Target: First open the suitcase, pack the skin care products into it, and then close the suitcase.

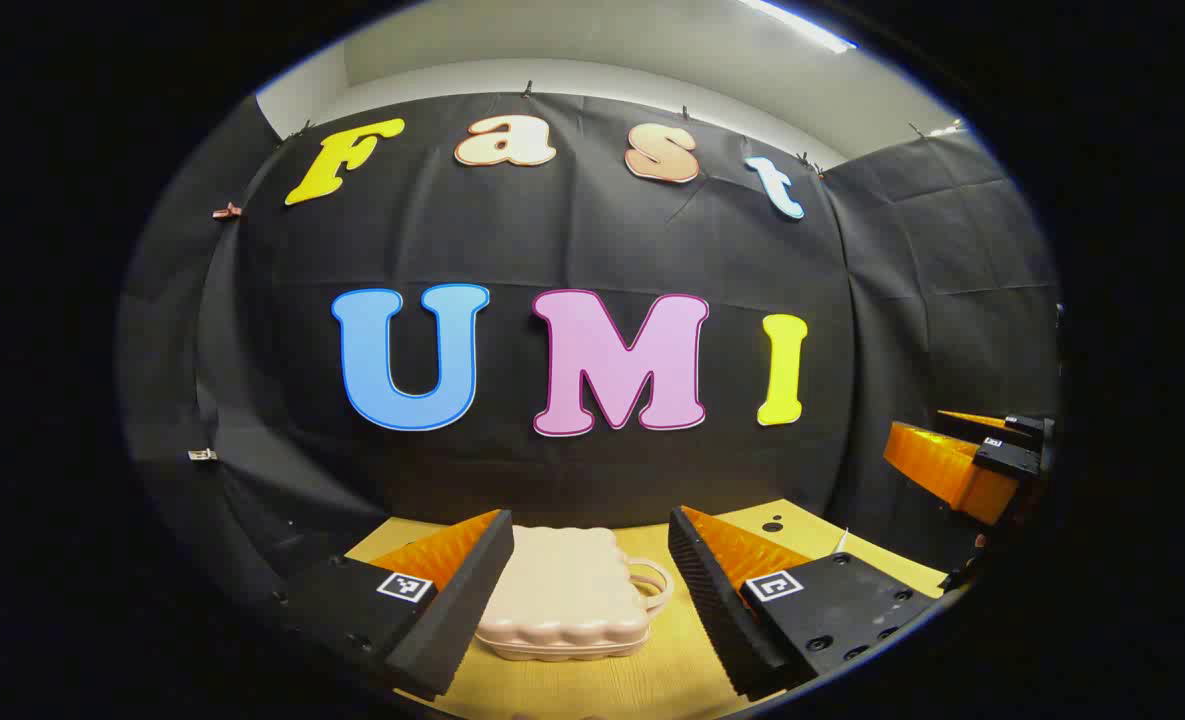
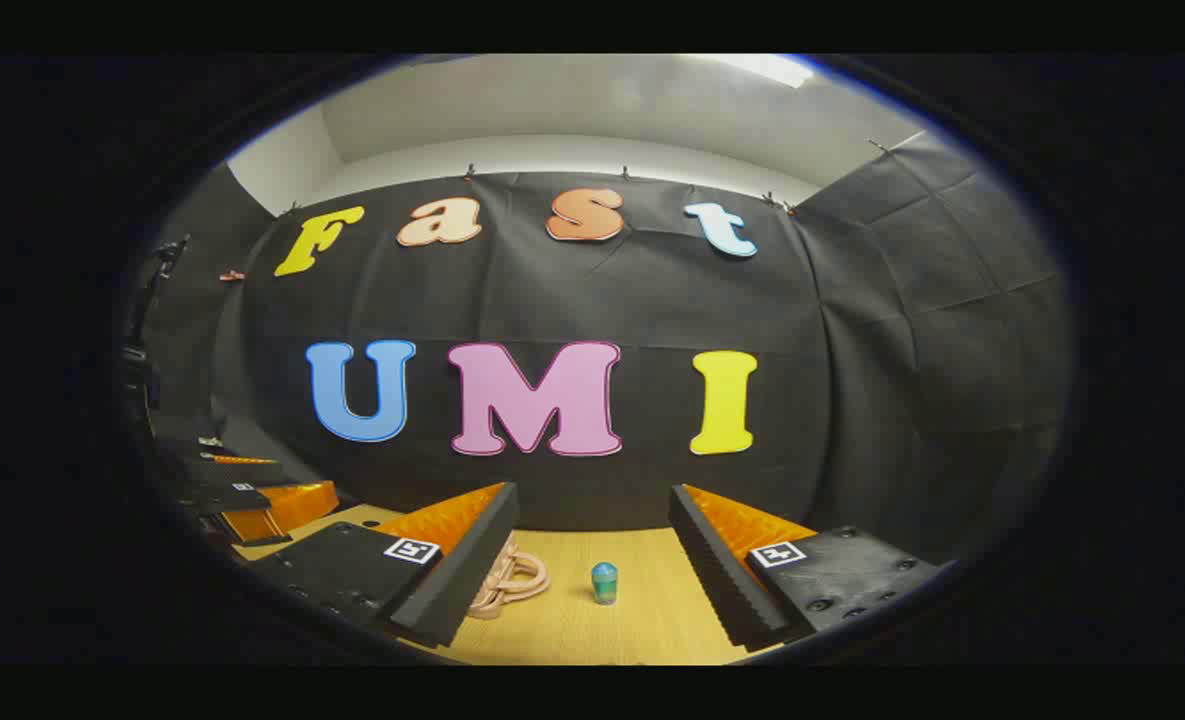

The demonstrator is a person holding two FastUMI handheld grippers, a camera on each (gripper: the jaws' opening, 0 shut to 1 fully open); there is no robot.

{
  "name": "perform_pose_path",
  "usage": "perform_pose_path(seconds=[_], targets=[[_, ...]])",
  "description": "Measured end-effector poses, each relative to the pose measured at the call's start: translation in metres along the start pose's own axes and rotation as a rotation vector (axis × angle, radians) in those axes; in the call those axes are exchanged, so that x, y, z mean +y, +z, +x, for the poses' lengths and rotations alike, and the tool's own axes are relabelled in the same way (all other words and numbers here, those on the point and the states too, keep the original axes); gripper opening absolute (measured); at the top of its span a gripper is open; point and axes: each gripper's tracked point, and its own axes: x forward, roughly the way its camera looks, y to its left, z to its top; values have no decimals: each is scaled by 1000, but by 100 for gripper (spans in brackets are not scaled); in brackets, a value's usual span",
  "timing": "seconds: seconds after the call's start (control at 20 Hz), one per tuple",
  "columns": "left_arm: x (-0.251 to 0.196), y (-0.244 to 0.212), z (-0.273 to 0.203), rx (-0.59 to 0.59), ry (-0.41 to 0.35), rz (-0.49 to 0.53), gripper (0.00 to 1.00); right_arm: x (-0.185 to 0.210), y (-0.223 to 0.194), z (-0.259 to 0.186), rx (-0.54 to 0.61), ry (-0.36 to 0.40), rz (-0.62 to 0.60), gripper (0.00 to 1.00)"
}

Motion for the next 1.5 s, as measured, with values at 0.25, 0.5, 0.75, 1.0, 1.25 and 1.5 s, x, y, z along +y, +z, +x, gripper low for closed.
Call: perform_pose_path(seconds=[0.25,0.5,0.75,1.0,1.25,1.5], targets=[[-3,-2,17,12,27,-2,98,-10,-12,23,11,23,3,96],[-15,-11,31,12,26,-32,98,-14,-18,41,7,67,-3,96],[-22,-19,41,41,35,-22,98,-22,-22,50,12,69,0,96],[-37,-52,71,159,14,7,98,-38,-31,55,16,39,-17,96],[-85,-94,117,278,-79,24,98,-52,-53,59,57,24,-14,94],[-124,-154,169,447,-119,-18,98,-77,-82,66,106,11,-151,96]])
